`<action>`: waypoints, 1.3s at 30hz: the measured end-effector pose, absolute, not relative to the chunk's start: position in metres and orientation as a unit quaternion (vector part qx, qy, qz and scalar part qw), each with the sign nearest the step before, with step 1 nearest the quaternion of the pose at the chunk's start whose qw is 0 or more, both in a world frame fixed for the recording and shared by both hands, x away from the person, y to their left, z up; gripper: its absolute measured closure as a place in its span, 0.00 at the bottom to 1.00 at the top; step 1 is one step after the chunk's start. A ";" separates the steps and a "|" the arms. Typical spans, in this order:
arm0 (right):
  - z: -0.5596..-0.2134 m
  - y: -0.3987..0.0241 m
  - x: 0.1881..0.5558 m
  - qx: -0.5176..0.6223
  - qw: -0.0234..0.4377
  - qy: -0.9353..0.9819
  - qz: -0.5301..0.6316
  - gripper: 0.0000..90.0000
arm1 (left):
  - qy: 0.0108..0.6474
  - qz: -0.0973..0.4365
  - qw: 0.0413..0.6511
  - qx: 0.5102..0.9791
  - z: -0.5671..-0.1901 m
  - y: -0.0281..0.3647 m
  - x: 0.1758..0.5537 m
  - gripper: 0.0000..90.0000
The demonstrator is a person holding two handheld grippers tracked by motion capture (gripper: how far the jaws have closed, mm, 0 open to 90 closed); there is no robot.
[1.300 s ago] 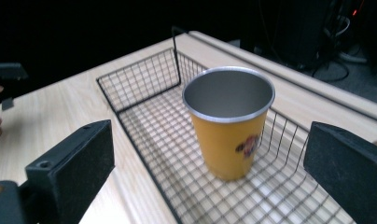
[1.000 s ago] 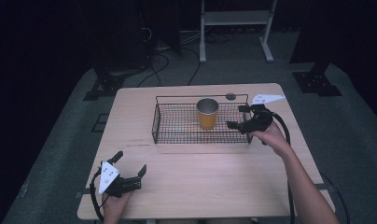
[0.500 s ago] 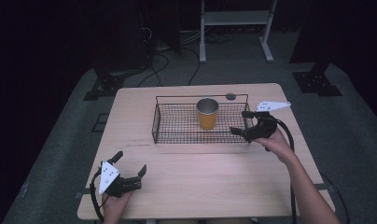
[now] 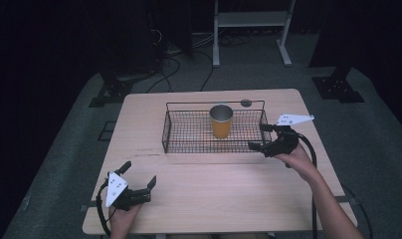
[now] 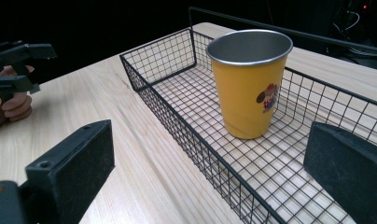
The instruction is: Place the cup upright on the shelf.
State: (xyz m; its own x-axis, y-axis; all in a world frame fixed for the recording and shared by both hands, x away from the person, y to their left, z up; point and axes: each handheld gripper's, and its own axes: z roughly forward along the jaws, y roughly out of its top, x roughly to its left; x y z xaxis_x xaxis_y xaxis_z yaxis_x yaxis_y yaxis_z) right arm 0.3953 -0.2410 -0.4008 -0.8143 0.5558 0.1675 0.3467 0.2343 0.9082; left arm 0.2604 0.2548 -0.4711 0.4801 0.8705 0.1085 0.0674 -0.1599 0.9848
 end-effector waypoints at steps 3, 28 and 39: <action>-0.405 -0.242 0.392 0.290 0.094 0.781 0.545 0.01 | 0.352 0.369 0.544 0.666 -0.471 0.255 0.260 0.00; -0.432 -0.260 0.370 0.309 0.089 0.777 0.541 0.01 | 0.352 0.370 0.543 0.666 -0.471 0.255 0.260 0.00; -0.443 -0.265 0.360 0.315 0.089 0.774 0.541 0.01 | 0.352 0.371 0.544 0.665 -0.471 0.255 0.260 0.00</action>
State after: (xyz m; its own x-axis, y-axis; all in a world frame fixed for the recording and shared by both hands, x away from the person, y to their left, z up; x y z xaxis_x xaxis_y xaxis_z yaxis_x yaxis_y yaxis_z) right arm 0.3601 -0.2651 -0.4433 -0.7852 0.5850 0.2032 0.3917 0.2150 0.8946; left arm 0.2603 0.2547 -0.4711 0.4774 0.8717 0.1103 0.0652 -0.1604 0.9849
